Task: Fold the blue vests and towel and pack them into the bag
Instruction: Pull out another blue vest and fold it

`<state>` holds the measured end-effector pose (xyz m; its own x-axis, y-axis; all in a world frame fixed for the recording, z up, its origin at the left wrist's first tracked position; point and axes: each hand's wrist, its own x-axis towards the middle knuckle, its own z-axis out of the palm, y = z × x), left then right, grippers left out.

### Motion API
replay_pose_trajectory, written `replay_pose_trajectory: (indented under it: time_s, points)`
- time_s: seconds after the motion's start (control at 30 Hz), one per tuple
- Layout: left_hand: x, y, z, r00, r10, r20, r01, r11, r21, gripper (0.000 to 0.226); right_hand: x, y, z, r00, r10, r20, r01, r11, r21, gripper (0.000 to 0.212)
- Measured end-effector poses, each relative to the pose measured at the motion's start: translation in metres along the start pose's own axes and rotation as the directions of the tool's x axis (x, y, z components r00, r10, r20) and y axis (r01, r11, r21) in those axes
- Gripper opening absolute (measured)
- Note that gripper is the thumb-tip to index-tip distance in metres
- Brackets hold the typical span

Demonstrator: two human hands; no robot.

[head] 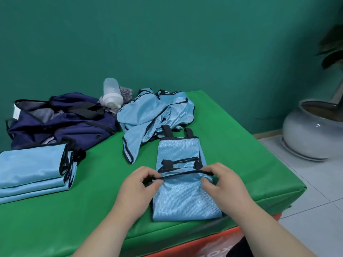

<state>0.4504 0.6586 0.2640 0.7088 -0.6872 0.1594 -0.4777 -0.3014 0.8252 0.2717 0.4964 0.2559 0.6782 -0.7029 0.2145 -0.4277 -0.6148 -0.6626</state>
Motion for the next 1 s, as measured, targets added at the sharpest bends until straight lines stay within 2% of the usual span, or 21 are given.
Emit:
replay_pose_trajectory:
  time_s: [0.1,0.2,0.27,0.37,0.43,0.53,0.7,0.83,1.0]
  points:
    - [0.005,0.005,-0.002,0.995,-0.096,-0.031,0.089,0.981,-0.170,0.024,0.003,-0.002,0.000,0.998,0.000,-0.059,0.010,0.987,0.160,0.024]
    - [0.013,0.010,-0.001,0.996,-0.087,-0.036,0.074,0.959,-0.273,0.030,0.008,-0.002,0.004,0.994,0.078,-0.077,-0.044,0.927,0.371,0.032]
    - [0.019,0.011,0.001,0.996,-0.084,-0.012,0.076,0.940,-0.333,0.032,0.012,-0.001,0.005,0.992,0.098,-0.076,-0.056,0.903,0.426,0.034]
    - [0.028,0.009,0.005,0.996,-0.091,0.015,0.091,0.943,-0.319,0.031,0.019,0.000,0.006,0.995,0.042,-0.086,-0.016,0.960,0.280,0.038]
    - [0.032,0.007,0.007,0.997,-0.077,0.000,0.075,0.972,-0.222,0.029,0.024,0.002,0.006,0.998,0.041,-0.041,-0.033,0.982,0.184,0.039]
    - [0.030,0.002,0.013,0.999,-0.042,-0.009,0.042,0.997,-0.062,0.029,0.027,0.007,0.008,0.996,0.038,0.083,-0.039,0.999,0.015,0.030]
    - [0.027,-0.012,0.019,0.999,0.039,-0.019,-0.040,0.997,-0.059,0.027,0.028,0.011,0.003,0.992,0.052,0.118,-0.026,0.976,-0.218,0.039]
    - [0.024,-0.015,0.019,0.992,0.128,0.007,-0.128,0.992,-0.004,0.032,0.025,0.010,0.000,0.990,0.018,0.137,0.020,0.963,-0.269,0.043]
    - [0.024,-0.018,0.019,0.990,0.139,-0.001,-0.139,0.988,-0.066,0.034,0.024,0.005,0.002,0.994,-0.005,0.112,0.029,0.976,-0.215,0.030]
